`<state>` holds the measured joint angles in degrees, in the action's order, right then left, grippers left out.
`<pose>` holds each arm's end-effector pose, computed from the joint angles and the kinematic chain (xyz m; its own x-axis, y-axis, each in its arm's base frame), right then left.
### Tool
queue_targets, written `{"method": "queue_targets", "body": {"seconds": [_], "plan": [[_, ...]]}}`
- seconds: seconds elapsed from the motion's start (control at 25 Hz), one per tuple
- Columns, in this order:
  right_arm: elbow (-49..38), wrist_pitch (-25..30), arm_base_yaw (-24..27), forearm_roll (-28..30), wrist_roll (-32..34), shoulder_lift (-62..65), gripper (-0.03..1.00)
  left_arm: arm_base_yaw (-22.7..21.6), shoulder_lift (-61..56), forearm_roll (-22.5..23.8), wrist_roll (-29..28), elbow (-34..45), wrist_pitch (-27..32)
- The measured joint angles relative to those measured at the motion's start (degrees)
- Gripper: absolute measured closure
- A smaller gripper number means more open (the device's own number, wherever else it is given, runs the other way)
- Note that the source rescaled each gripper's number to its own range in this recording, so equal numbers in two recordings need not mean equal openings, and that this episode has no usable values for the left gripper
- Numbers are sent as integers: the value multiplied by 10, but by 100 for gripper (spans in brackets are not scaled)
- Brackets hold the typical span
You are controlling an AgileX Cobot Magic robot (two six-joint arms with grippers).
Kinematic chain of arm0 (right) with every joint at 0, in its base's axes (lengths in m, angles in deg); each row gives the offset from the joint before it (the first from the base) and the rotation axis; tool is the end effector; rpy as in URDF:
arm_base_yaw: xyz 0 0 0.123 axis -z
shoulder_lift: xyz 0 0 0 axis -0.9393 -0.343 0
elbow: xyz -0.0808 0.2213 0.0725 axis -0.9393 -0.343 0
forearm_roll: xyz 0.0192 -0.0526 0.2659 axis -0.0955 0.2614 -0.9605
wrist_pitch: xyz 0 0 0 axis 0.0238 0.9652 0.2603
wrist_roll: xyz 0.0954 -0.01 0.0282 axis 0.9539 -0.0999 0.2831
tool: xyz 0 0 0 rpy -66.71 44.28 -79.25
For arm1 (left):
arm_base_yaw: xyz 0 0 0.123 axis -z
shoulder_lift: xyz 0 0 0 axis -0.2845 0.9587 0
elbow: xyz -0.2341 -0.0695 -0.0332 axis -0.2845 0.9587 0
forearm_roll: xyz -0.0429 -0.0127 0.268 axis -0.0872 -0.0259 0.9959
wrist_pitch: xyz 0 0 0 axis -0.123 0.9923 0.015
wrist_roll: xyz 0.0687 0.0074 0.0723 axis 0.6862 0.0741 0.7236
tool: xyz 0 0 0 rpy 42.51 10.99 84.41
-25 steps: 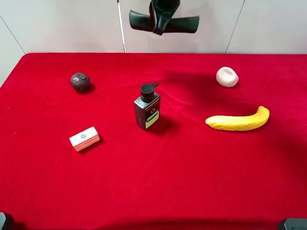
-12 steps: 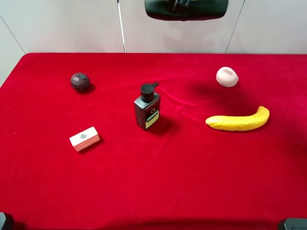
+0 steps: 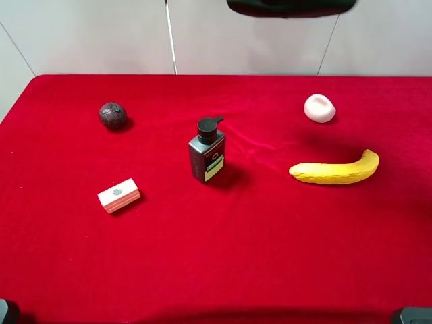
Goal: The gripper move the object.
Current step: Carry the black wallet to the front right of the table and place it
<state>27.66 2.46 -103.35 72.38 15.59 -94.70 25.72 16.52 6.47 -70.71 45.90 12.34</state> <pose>0.3399 0.2182 0.3152 -0.1569 -0.9424 -0.2953 -0.8987 0.2602 -0.3531 0.0597 -0.0144 0.2769 -0.4660 0.0849 -0.8807 0.2042 0.9788 -0.0136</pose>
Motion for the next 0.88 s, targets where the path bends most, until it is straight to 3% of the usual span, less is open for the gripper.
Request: {"method": "queue_targets", "body": {"seconds": [0.44, 0.88], "plan": [[-260, -76, 0, 6, 59, 177, 93, 0, 0, 0, 0, 0, 0], [-420, -103, 0, -5, 105, 312, 95, 0, 0, 0, 0, 0, 0]]}}
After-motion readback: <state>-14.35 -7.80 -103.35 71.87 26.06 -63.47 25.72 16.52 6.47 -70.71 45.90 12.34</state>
